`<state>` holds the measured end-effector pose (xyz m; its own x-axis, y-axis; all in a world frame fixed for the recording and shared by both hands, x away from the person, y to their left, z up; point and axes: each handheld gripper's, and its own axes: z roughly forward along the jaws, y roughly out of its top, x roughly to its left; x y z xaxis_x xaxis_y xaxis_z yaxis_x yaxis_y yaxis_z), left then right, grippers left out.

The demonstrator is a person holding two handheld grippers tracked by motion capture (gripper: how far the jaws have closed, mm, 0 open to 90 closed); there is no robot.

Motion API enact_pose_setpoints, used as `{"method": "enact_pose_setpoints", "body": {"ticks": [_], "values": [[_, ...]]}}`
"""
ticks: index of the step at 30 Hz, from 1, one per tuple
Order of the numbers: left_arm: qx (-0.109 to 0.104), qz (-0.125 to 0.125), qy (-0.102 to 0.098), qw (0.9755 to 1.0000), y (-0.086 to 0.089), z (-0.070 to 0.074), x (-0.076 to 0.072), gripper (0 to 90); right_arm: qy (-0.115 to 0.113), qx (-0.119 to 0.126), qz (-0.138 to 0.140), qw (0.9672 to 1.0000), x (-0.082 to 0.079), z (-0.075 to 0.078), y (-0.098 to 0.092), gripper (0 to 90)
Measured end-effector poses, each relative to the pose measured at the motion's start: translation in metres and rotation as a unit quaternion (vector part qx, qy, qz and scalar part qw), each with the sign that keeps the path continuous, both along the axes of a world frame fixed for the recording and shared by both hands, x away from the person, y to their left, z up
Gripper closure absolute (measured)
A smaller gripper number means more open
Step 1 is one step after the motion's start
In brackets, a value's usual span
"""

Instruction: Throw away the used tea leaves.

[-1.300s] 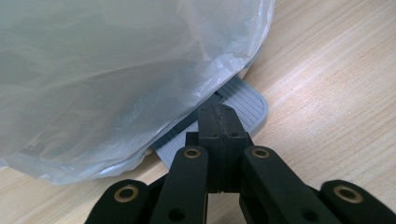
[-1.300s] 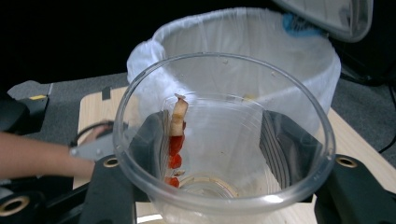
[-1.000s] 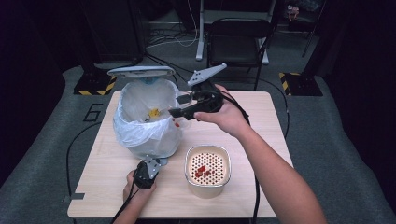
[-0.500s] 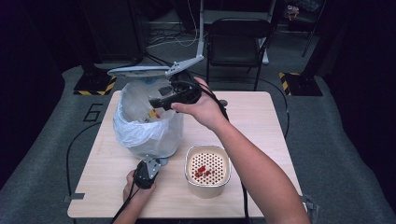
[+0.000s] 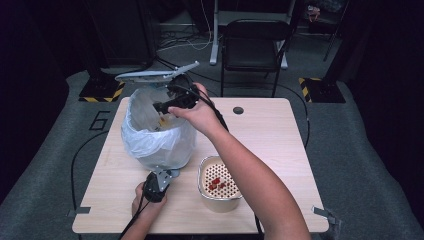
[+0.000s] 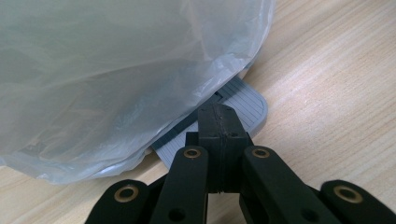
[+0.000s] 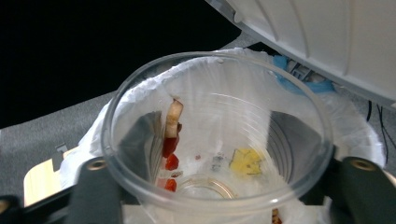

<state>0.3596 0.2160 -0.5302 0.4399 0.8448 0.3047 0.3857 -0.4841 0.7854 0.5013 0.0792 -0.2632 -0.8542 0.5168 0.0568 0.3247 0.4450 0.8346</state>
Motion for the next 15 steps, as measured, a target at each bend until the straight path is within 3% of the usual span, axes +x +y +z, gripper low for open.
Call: {"method": "enact_pose_setpoints", "body": {"ticks": [1, 3, 11, 13, 15], "values": [[0.000, 0.000, 0.001, 1.0000, 0.000, 0.000, 0.000, 90.0, -0.001, 0.008, -0.011, 0.9999, 0.000, -0.003, 0.002, 21.9], [0.010, -0.003, -0.002, 0.9999, 0.001, 0.001, 0.000, 90.0, -0.003, 0.013, -0.021, 0.9997, -0.002, -0.007, 0.004, 13.6], [0.008, -0.002, -0.003, 1.0000, 0.001, 0.001, 0.000, 90.0, -0.003, 0.038, -0.020, 0.9991, -0.011, -0.012, -0.009, 10.2], [0.010, -0.003, -0.003, 0.9999, 0.001, 0.001, 0.000, 90.0, -0.004, 0.041, -0.028, 0.9988, -0.011, -0.011, -0.011, 10.2], [0.006, -0.002, -0.001, 1.0000, 0.001, 0.001, 0.000, 90.0, 0.013, 0.043, -0.047, 0.9979, -0.008, -0.012, -0.013, 10.2]]}}
